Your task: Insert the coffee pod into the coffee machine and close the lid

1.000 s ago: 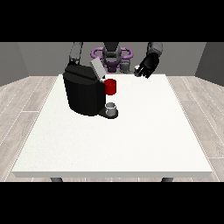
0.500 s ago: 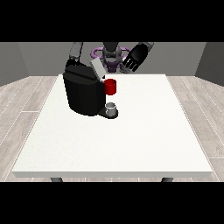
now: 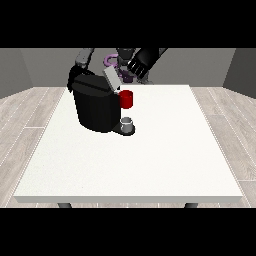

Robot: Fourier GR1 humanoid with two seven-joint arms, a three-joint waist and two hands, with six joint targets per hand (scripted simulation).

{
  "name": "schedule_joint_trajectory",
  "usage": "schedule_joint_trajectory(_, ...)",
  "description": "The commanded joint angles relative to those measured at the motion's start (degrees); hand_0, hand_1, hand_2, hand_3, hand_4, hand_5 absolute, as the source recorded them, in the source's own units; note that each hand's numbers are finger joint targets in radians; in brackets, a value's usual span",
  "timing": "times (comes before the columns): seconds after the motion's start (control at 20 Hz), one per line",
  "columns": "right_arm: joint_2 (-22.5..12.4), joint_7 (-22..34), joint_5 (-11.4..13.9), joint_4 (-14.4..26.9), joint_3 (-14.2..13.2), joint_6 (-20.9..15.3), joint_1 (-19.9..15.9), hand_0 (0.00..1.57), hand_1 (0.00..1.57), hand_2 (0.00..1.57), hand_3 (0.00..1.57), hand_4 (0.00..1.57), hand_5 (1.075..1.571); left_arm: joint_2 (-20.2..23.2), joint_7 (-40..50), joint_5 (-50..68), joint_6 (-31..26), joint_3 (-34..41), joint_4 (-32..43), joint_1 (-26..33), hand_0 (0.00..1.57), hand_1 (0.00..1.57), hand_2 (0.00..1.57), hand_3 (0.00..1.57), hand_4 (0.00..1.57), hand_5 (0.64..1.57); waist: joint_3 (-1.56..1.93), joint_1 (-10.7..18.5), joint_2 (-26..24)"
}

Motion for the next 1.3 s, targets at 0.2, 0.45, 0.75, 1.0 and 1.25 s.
schedule_joint_trajectory(0.2,-3.0,2.2,-1.5,-1.9,-3.6,0.5,-4.6,0.00,0.00,0.00,0.00,0.27,1.571,1.5,-2.2,-0.3,0.7,0.7,0.9,-3.1,1.27,1.27,1.30,1.26,0.47,1.571,0.00,-0.7,4.4)
schedule_joint_trajectory(0.45,-1.7,3.1,-0.1,-2.9,-2.2,-0.8,-6.5,0.00,0.00,0.00,0.00,0.00,1.571,2.2,-1.1,-0.8,-0.2,1.1,3.2,-6.2,1.21,1.21,1.28,1.24,0.47,1.571,0.01,-1.7,7.1)
schedule_joint_trajectory(0.75,-1.0,1.8,0.3,-2.8,-2.3,-2.1,-5.8,0.00,0.00,0.00,0.00,0.10,1.571,3.6,-1.6,-0.7,-0.4,2.1,4.6,-8.0,1.25,1.25,1.29,1.24,0.45,1.571,0.01,-2.3,9.2)
schedule_joint_trajectory(1.0,-3.5,3.9,-0.7,-2.2,-3.9,-0.2,-5.6,0.00,0.00,0.00,0.00,0.16,1.571,2.8,-3.2,-1.6,0.5,1.1,4.9,-5.7,1.21,1.21,1.25,1.22,0.43,1.571,-0.01,-1.7,7.7)
schedule_joint_trajectory(1.25,-1.4,2.7,1.0,-2.3,-2.9,-3.2,-5.3,0.00,0.00,0.00,0.00,0.03,1.571,3.2,-5.0,-2.5,1.5,0.6,5.1,-6.3,1.20,1.20,1.25,1.20,0.42,1.571,-0.01,-1.4,9.3)
